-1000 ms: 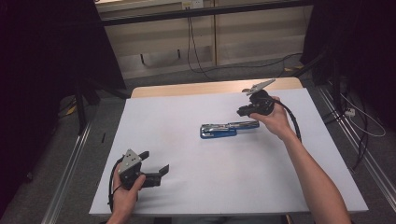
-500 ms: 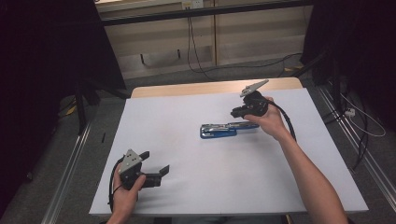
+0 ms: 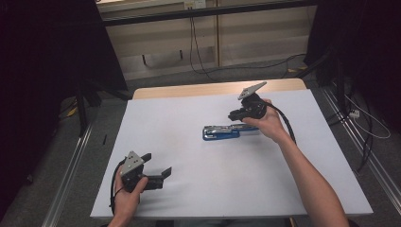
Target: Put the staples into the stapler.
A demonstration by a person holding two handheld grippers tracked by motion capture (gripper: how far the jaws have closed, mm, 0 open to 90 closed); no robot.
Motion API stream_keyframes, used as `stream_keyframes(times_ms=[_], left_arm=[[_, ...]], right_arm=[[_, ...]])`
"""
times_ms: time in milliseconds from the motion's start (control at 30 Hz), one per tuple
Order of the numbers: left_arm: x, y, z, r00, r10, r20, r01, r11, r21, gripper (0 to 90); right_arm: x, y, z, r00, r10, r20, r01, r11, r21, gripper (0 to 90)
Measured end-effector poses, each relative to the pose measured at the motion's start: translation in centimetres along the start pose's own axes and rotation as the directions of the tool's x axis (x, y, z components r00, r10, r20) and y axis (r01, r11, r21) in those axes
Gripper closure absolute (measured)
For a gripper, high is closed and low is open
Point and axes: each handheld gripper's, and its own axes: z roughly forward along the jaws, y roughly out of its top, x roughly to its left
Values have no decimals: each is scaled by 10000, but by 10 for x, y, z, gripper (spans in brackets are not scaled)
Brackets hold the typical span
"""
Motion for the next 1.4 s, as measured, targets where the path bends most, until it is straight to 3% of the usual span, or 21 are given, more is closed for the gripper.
stream_keyframes(times_ms=[167,467,833,1400], left_arm=[[0,0,0,10000,11,-3,-11,10000,-17,38],[0,0,0,10000,-11,13,11,10000,10,38],[1,0,0,10000,-17,19,17,10000,47,38],[0,0,-1,10000,18,-9,-18,10000,64,39]], right_arm=[[8,7,4,9995,-313,-78,312,9995,-40,792],[13,14,13,9986,-345,-408,345,9994,8,791],[25,33,30,9949,-763,-655,765,9971,-2,791],[34,41,53,9856,-977,-1379,1021,9945,246,791]])
